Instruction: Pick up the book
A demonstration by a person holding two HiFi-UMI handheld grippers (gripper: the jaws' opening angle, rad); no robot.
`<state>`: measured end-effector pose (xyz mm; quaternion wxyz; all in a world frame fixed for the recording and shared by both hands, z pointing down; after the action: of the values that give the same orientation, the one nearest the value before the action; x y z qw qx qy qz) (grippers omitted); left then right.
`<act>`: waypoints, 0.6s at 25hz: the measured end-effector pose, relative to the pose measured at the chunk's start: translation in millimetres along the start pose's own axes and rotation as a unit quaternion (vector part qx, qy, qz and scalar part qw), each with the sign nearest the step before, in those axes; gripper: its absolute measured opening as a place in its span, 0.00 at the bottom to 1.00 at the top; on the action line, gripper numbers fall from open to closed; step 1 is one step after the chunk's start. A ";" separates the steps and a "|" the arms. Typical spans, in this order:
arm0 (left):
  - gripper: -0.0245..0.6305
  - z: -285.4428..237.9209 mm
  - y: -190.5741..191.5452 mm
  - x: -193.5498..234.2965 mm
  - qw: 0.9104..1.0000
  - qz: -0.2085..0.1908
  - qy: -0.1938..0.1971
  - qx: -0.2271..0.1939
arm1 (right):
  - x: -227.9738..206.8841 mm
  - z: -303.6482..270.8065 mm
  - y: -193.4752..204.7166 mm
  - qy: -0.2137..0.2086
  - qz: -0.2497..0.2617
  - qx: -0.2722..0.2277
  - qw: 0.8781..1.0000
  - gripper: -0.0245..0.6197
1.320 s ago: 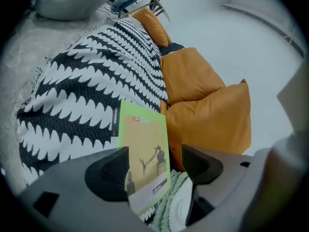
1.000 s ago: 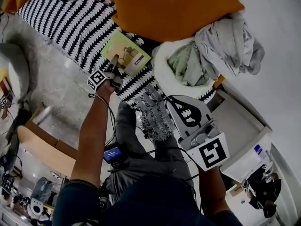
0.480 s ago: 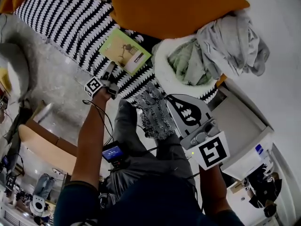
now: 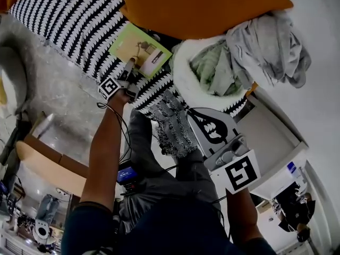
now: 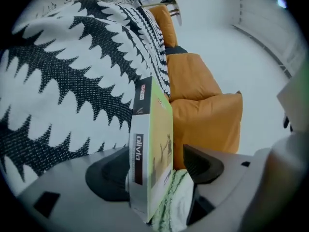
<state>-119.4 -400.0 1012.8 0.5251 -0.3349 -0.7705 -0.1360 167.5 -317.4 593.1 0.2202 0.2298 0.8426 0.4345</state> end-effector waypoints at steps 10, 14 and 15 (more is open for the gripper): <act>0.62 -44.4 11.1 -15.7 0.992 0.037 0.117 -0.023 | 11.3 -10.1 18.3 -0.007 -0.008 0.012 1.000 0.06; 0.60 -36.6 15.9 -17.5 0.985 0.068 0.139 -0.071 | 9.5 -9.7 18.2 -0.004 -0.012 0.016 1.000 0.06; 0.57 -32.8 16.9 -19.5 0.983 0.064 0.155 -0.070 | 9.0 -9.5 18.7 -0.004 -0.013 0.017 1.000 0.06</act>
<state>-80.3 -413.2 1006.3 0.6214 -0.3942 -0.6450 -0.2058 158.5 -308.5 612.1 0.2250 0.2239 0.8522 0.4160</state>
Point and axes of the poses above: the fingertips, and each gripper's own axes: z backward along the fingers, x to its left, y out of its underside, the point moved 10 cm from there along z, backward along the fingers, and after that the axes turned 10 degrees about z, right-handed, at the moved point
